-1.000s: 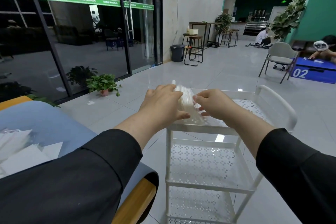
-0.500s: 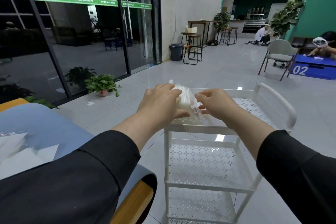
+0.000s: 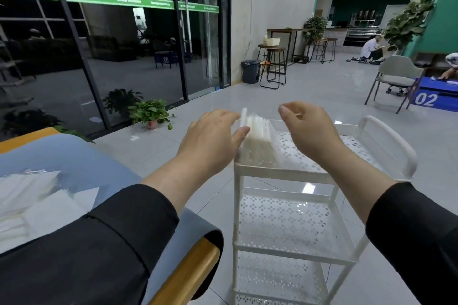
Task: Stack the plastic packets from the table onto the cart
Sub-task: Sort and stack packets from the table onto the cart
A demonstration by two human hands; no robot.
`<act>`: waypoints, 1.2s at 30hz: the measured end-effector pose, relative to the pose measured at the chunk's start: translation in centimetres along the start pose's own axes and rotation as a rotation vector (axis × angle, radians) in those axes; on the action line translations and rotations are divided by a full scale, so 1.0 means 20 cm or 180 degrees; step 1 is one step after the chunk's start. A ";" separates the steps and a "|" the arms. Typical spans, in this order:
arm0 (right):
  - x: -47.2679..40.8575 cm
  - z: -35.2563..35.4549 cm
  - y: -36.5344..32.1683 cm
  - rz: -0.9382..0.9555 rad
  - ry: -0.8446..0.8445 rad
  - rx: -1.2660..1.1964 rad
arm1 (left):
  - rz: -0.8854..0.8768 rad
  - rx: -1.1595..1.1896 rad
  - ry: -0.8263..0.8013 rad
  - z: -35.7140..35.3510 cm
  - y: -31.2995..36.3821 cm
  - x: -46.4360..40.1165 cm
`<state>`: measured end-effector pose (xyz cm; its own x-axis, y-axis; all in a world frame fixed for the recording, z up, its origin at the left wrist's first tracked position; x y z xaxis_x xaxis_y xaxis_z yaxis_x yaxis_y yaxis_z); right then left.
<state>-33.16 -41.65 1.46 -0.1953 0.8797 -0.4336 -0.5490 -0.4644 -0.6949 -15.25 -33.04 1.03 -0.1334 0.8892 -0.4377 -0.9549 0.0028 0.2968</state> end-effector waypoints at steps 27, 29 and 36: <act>1.09 -1.72 -1.32 0.1356 -0.2395 -0.0215 | 0.2362 -0.1067 -0.0032 0.99 -1.24 1.86; 1.11 -1.73 -1.30 0.1410 -0.2403 -0.0170 | 0.2398 -0.0968 -0.0048 0.95 -1.28 1.89; 1.17 -1.71 -1.33 0.1489 -0.2583 -0.0046 | 0.2384 -0.0773 -0.0099 0.91 -1.36 1.92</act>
<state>4.69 -12.22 -9.76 -0.9042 0.4030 -0.1416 -0.2623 -0.7856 -0.5604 10.39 9.32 -8.38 -0.7602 0.6271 -0.1695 -0.6453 -0.6991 0.3079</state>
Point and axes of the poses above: each hand's wrist, its own x-axis away from the middle knuckle, its own z-axis out of the back of the hand, y = z × x, the point moved 6 cm from there along -x, towards the middle knuckle, and after that the axes turned 3 degrees about y, right-handed, at the moved point
